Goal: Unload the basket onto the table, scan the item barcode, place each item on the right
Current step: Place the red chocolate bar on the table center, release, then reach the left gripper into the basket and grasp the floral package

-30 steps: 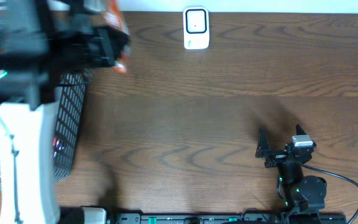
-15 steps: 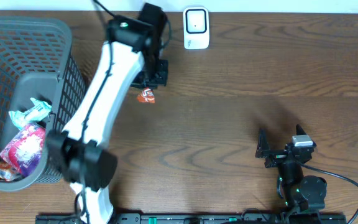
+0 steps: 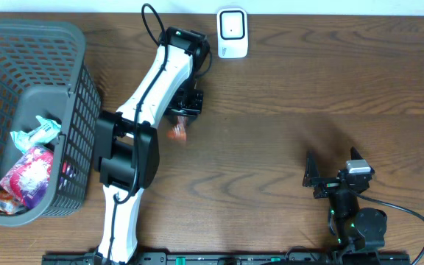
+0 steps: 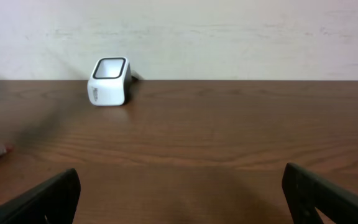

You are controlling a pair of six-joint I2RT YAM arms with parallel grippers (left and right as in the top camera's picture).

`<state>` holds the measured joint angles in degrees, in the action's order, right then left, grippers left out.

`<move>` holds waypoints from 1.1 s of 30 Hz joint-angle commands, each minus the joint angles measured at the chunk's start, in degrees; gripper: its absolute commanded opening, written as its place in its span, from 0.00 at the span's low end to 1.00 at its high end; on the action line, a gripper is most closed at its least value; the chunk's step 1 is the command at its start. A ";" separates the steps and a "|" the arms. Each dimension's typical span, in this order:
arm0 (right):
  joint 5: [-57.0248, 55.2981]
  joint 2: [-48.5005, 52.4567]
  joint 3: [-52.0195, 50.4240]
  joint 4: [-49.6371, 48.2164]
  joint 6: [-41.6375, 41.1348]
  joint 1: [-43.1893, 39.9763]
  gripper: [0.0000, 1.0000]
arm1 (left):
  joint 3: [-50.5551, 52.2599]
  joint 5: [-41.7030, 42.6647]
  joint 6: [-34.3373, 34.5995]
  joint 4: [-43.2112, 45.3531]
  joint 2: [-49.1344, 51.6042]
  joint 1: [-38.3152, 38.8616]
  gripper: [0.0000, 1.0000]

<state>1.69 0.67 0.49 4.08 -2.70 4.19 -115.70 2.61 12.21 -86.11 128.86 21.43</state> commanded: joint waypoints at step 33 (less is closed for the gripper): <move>-0.26 -0.35 -0.17 0.17 0.61 -0.24 0.99 | -14.97 -7.76 0.76 7.28 -37.68 -33.99 0.98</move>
<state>1.69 0.67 0.49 4.08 -2.70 4.19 -130.43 4.03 5.04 -78.06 90.98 -8.01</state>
